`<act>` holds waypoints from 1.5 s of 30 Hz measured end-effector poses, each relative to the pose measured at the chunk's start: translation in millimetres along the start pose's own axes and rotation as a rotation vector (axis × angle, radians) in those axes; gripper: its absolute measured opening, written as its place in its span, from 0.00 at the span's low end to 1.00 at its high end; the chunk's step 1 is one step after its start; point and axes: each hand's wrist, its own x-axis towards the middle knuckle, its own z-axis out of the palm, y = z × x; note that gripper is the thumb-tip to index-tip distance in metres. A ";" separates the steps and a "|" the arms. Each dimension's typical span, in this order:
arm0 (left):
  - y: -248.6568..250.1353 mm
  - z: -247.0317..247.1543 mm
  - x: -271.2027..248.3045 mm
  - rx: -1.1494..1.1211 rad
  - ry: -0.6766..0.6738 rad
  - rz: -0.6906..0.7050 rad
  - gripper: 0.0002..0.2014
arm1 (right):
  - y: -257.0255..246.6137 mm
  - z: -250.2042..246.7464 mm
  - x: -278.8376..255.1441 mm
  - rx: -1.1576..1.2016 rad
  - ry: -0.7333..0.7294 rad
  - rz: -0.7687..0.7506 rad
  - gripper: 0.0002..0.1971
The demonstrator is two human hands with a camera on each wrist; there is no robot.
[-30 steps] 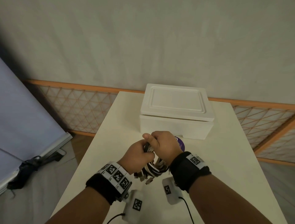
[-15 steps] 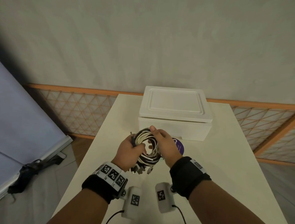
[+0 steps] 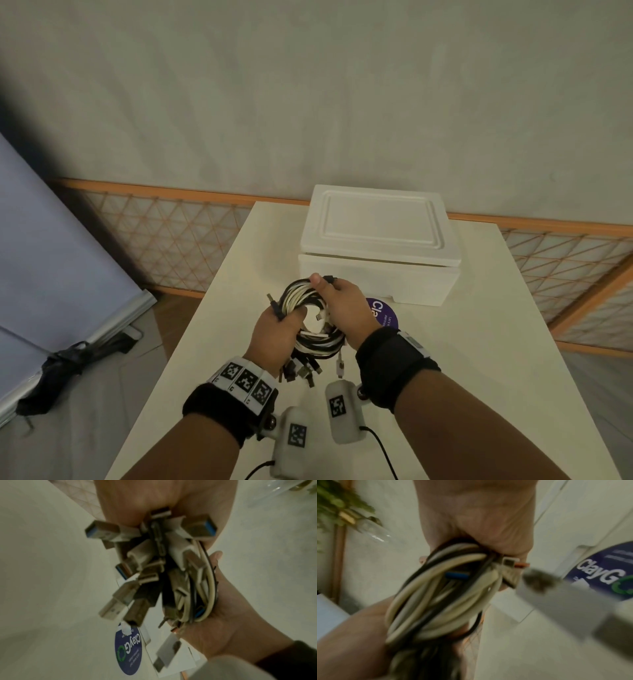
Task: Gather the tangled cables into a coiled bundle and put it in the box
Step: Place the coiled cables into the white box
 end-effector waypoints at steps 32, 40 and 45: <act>-2.2 -38.8 -3.6 -0.175 0.153 -0.016 0.08 | 85.4 -61.2 -67.4 0.355 0.013 0.516 0.16; 37.6 -19.0 -3.0 0.137 -0.020 0.275 0.02 | -81.3 -67.0 -64.8 -0.509 0.071 -0.576 0.48; 74.1 -3.9 -1.9 0.139 -0.146 0.416 0.04 | -99.8 -60.4 -31.9 -0.444 -0.228 -0.386 0.34</act>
